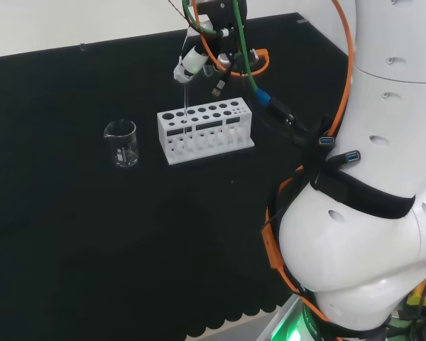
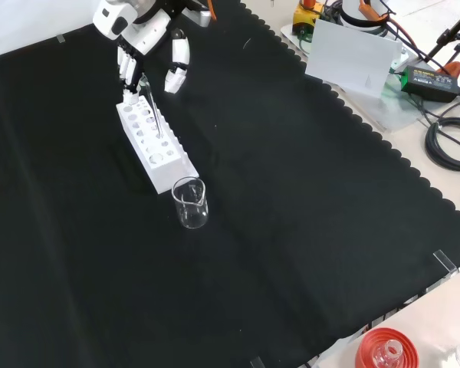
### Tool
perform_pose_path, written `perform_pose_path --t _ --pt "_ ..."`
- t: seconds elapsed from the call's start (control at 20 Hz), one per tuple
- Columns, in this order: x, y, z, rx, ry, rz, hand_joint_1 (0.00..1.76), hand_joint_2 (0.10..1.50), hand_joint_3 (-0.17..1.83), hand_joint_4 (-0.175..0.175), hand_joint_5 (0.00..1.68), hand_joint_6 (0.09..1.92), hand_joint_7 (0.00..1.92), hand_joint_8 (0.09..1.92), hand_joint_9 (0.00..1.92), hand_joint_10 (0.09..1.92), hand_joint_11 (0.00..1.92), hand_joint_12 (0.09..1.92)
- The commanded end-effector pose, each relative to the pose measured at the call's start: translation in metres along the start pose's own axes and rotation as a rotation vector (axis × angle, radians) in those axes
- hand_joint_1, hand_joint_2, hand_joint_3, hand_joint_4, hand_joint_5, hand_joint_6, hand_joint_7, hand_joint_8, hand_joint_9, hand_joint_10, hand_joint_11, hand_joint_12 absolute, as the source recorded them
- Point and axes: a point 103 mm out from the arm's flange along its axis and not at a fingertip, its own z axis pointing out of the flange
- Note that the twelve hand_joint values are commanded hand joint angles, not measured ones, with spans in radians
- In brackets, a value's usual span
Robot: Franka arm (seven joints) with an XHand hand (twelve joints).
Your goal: Take the glass rod from the white test tube rack.
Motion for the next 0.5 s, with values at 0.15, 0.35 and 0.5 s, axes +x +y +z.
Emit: perform_pose_path --t 0.15,0.35,0.5 --pt "0.005 0.011 0.006 0.005 -0.029 0.008 0.76 0.86 0.51 -0.039 0.5 0.57 0.57 0.8 0.89 0.75 0.84 1.26" --pt "0.008 0.018 0.009 0.007 -0.031 -0.018 0.84 0.84 0.55 -0.041 0.53 0.75 0.64 0.8 0.94 0.74 0.92 1.22" --pt "0.012 0.023 0.011 0.013 -0.034 -0.031 0.87 0.83 0.56 -0.042 0.54 0.78 0.65 0.8 0.96 0.73 0.95 1.21"
